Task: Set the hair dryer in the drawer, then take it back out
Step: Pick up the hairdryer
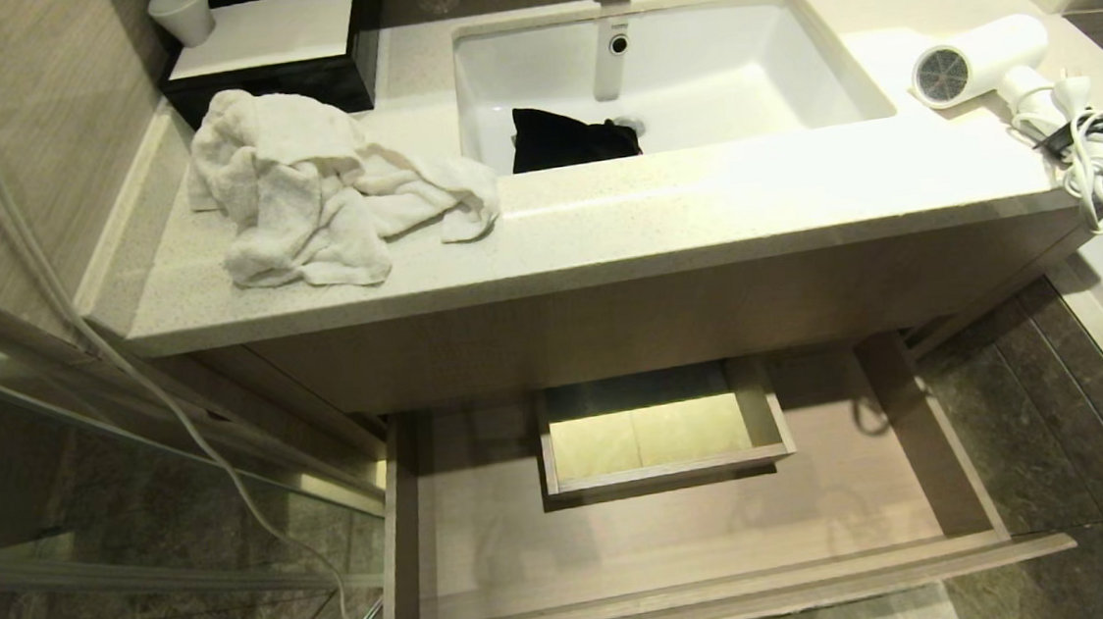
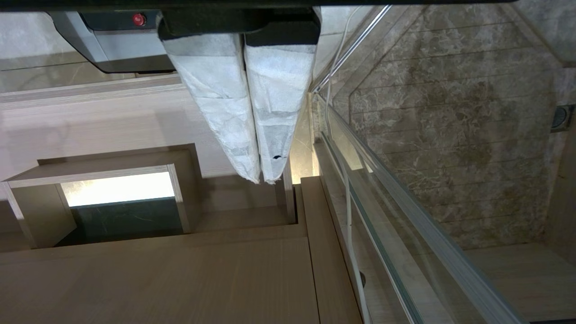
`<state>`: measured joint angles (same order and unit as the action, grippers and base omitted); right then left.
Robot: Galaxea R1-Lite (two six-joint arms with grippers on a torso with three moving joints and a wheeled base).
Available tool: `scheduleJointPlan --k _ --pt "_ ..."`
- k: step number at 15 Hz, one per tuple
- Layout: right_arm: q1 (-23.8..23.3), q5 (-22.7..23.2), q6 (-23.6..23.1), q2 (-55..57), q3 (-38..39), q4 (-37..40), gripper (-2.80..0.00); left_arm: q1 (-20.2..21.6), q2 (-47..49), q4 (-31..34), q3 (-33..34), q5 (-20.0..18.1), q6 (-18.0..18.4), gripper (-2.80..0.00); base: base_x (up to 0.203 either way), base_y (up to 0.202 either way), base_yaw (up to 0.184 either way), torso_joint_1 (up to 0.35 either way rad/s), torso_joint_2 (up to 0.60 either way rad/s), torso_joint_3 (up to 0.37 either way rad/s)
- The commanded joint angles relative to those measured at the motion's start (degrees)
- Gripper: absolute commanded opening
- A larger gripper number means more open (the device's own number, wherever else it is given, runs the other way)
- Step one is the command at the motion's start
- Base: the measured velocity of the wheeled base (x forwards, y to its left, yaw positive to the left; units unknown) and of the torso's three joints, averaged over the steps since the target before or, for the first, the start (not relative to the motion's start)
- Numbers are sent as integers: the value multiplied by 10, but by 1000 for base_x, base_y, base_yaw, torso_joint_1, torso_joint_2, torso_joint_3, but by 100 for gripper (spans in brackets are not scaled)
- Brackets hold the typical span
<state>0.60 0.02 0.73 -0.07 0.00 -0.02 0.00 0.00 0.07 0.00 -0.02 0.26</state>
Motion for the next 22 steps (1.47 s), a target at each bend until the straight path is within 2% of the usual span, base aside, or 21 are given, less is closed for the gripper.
scheduleJointPlan --k 1,19,22 --pt "0 0 0 0 1 0 -280 0 0 0 1 0 0 -280 0 0 0 0 0 0" --pt "0 1 -5 0 1 2 -280 0 0 0 1 0 0 -280 0 0 0 0 0 0" --pt "0 1 -5 0 1 2 -280 0 0 0 0 0 0 -280 0 0 0 142 0 149"
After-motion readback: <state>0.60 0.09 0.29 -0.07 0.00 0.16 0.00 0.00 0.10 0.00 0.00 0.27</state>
